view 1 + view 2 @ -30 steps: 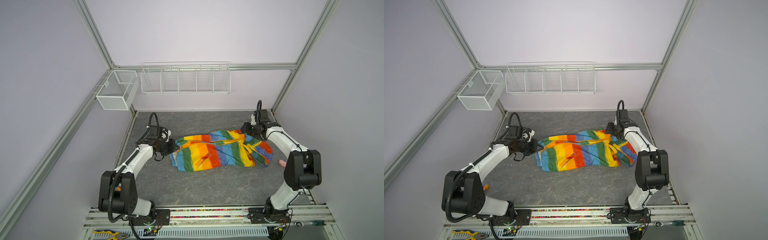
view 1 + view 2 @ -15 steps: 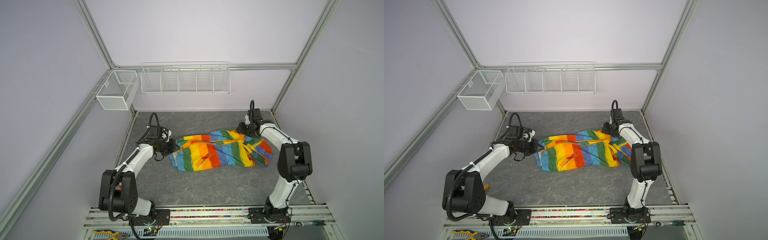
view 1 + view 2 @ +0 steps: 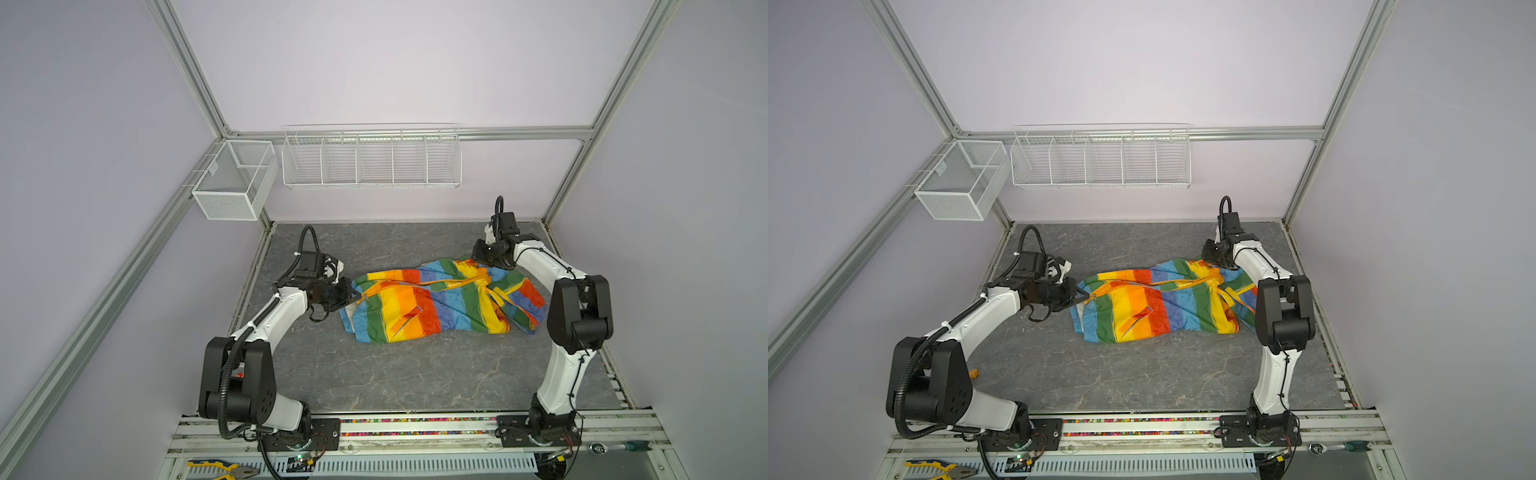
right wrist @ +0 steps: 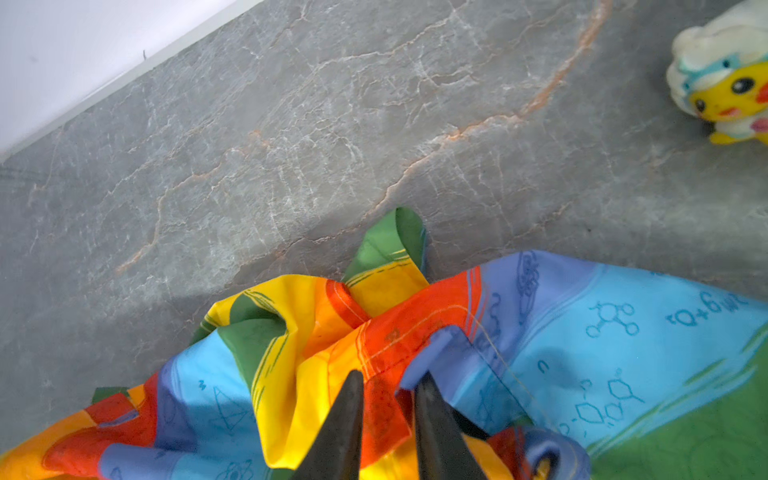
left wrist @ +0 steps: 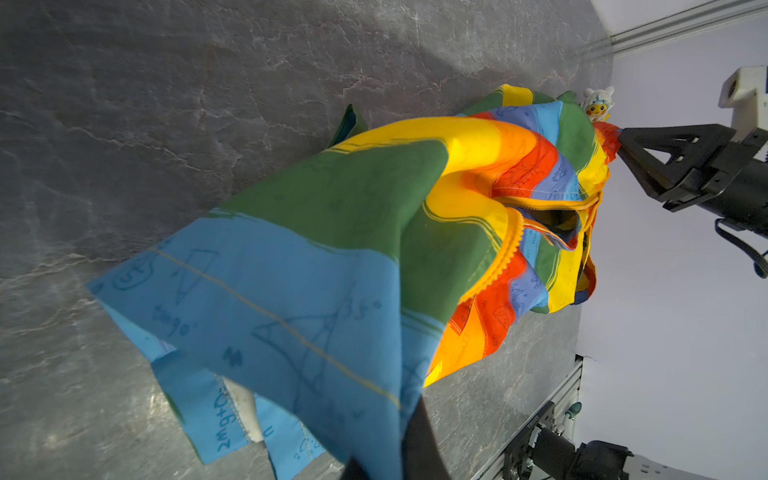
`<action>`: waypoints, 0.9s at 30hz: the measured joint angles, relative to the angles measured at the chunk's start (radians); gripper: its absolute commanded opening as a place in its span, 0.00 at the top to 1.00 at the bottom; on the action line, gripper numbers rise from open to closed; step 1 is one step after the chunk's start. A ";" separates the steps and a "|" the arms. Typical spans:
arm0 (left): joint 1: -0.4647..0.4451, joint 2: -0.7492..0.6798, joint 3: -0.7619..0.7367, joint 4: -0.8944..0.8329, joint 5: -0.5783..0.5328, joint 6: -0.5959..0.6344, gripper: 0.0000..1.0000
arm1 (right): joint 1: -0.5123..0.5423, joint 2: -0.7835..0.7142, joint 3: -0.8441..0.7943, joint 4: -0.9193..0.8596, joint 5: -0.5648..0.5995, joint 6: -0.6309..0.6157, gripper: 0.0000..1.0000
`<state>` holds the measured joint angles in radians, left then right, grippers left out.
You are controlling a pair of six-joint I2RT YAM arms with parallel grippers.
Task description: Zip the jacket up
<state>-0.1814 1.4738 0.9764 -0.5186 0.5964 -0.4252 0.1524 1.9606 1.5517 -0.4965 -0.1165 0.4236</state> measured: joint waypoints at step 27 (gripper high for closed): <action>0.000 0.000 -0.019 0.021 -0.021 -0.009 1.00 | -0.065 -0.046 0.165 -0.172 -0.085 -0.029 0.93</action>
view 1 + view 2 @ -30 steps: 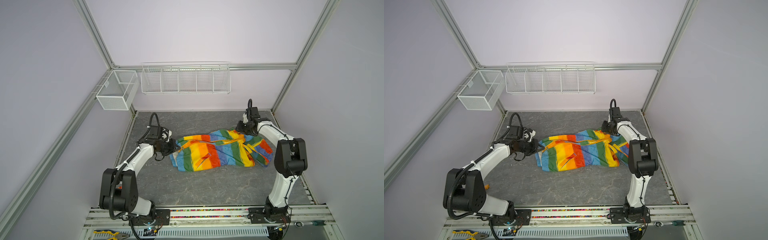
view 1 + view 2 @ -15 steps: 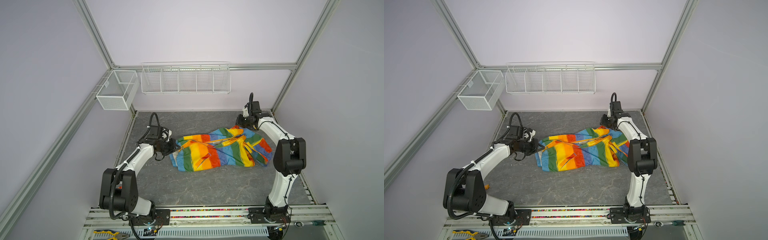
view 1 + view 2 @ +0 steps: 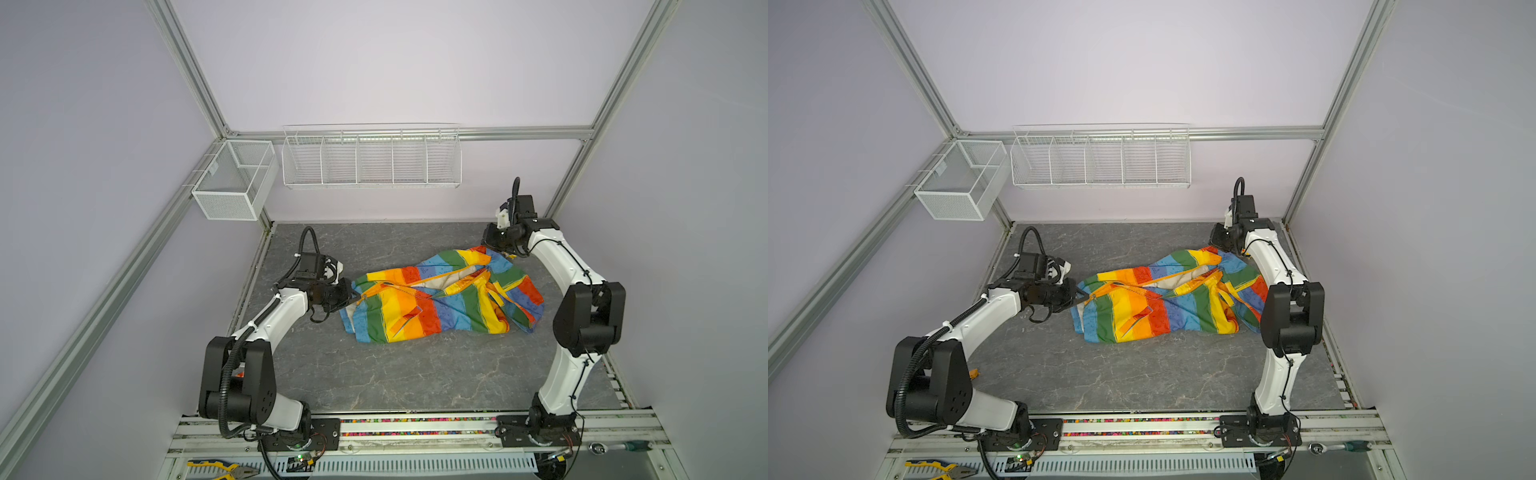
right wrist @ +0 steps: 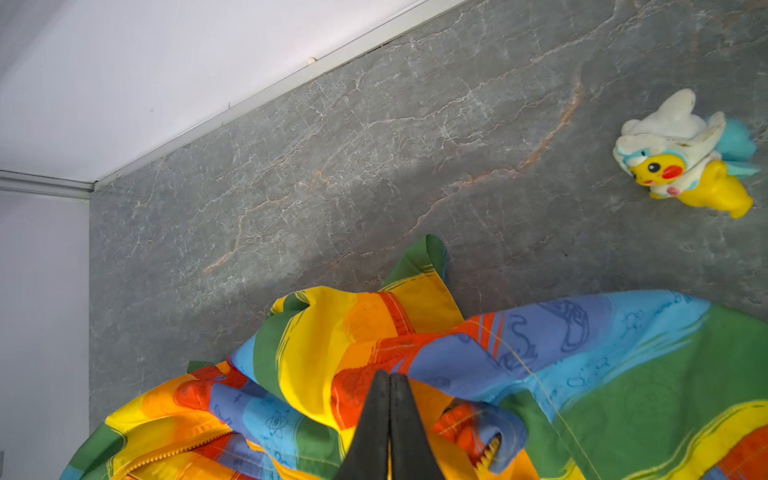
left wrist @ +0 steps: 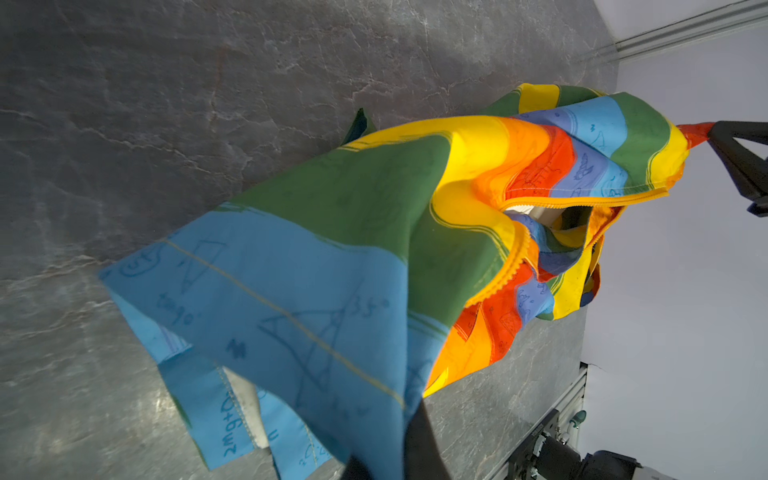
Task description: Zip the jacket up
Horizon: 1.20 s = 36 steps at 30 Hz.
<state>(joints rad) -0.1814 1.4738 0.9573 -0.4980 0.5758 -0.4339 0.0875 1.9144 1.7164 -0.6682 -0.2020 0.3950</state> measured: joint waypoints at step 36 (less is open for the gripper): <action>0.000 0.076 0.211 -0.179 -0.089 0.077 1.00 | -0.074 -0.135 -0.164 0.016 0.060 -0.078 0.93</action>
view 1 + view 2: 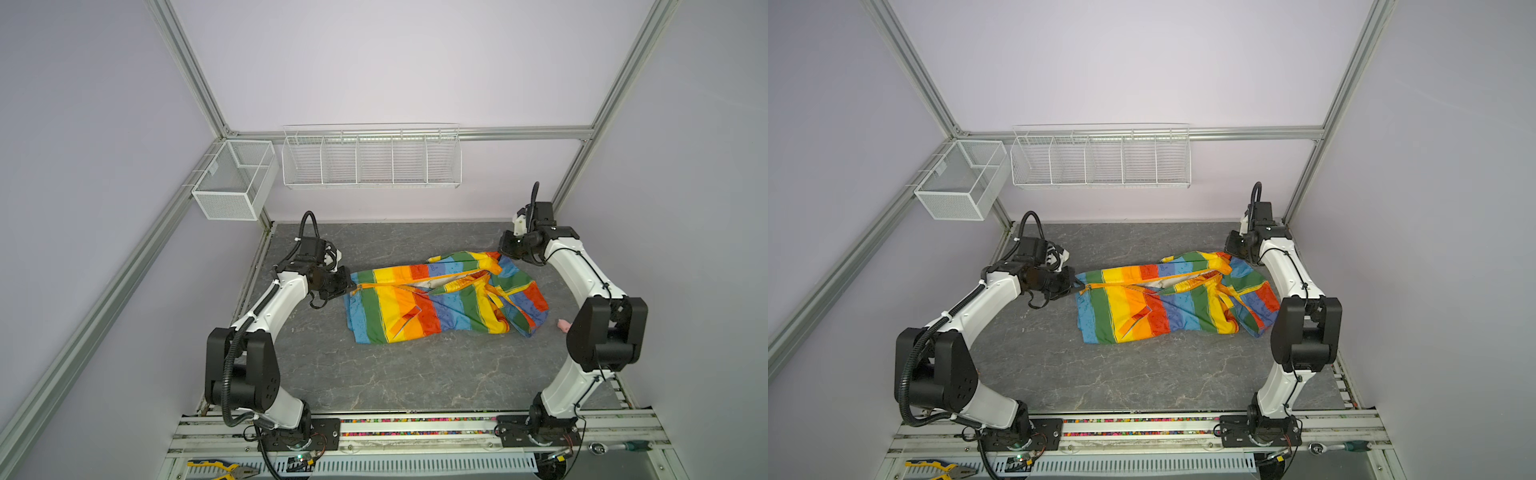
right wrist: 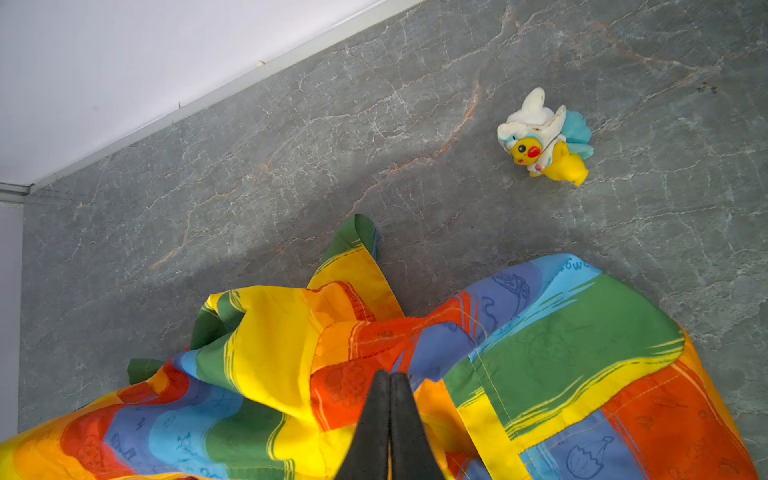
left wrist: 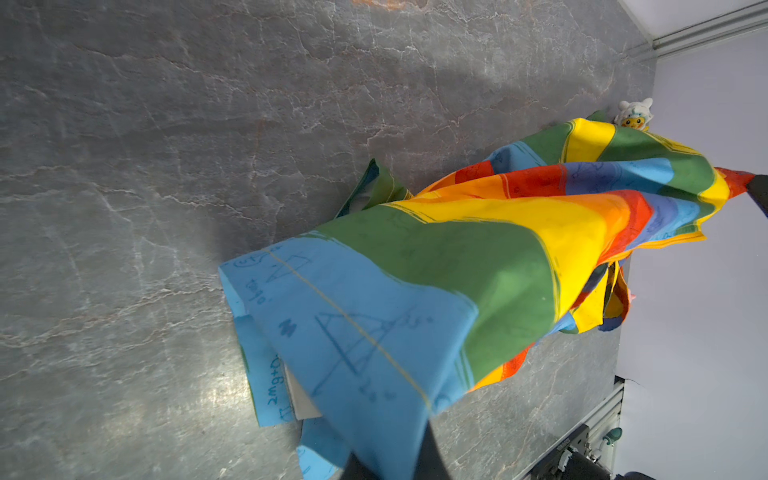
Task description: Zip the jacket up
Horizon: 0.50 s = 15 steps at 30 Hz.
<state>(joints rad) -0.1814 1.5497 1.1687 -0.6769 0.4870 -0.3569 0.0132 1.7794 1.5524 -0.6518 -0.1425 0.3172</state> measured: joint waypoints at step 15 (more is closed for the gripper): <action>0.000 0.006 0.019 -0.019 0.008 0.003 1.00 | -0.018 0.023 -0.080 0.063 -0.036 0.009 0.49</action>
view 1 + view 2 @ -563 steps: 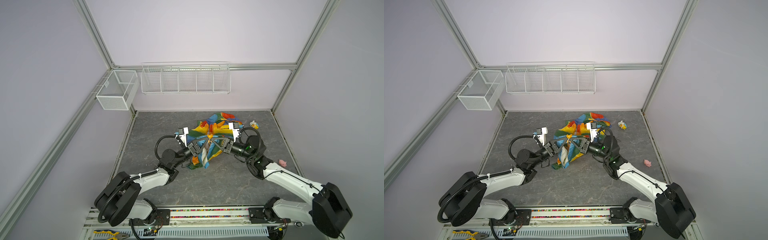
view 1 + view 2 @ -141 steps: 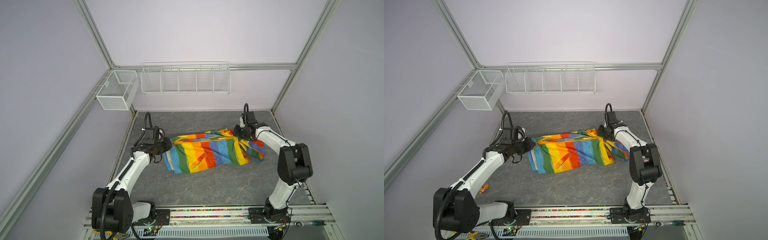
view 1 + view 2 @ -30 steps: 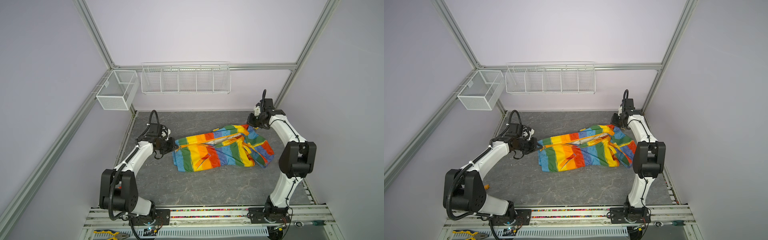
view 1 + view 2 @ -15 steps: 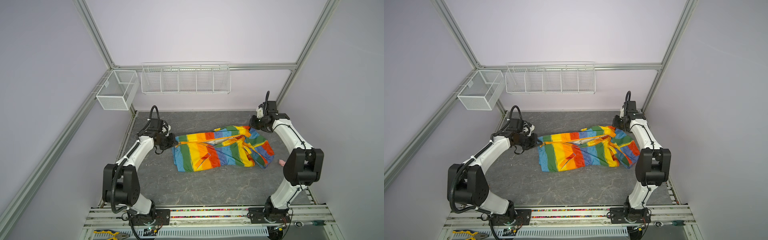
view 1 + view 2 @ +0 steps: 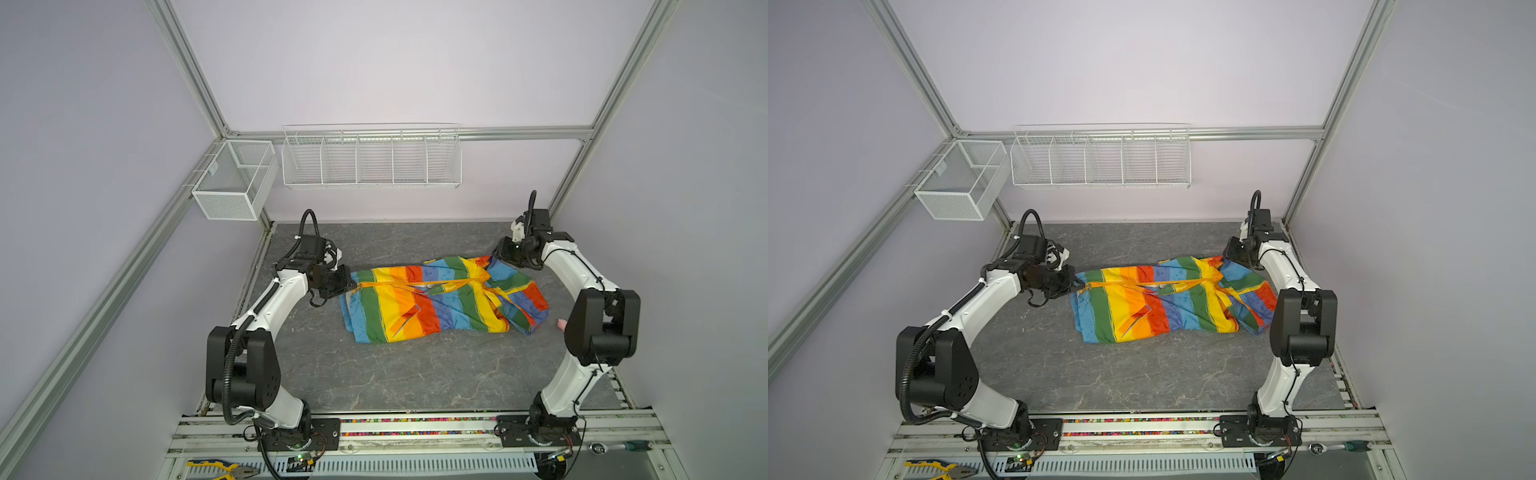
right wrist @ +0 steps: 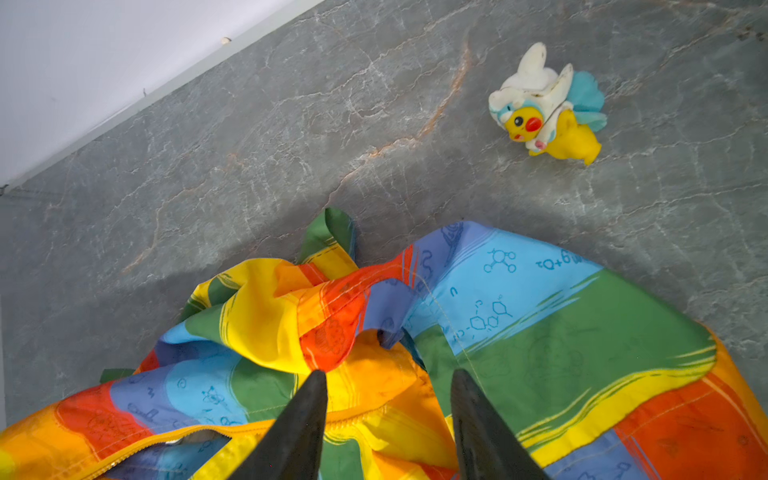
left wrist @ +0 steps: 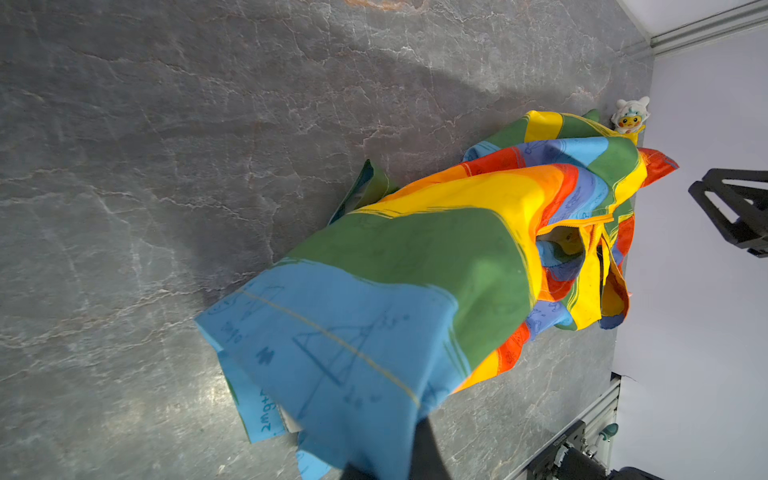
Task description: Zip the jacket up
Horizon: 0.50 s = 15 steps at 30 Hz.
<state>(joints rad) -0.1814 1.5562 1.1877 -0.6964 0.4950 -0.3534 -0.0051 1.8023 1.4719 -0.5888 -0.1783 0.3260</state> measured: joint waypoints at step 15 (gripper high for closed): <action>0.000 0.000 -0.003 0.013 0.030 0.006 1.00 | 0.053 -0.134 -0.270 0.089 -0.060 0.064 0.41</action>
<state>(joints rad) -0.1814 1.5562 1.1851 -0.6838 0.5247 -0.3473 0.0479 1.6688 1.2018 -0.5003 -0.2382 0.3901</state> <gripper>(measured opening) 0.047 0.591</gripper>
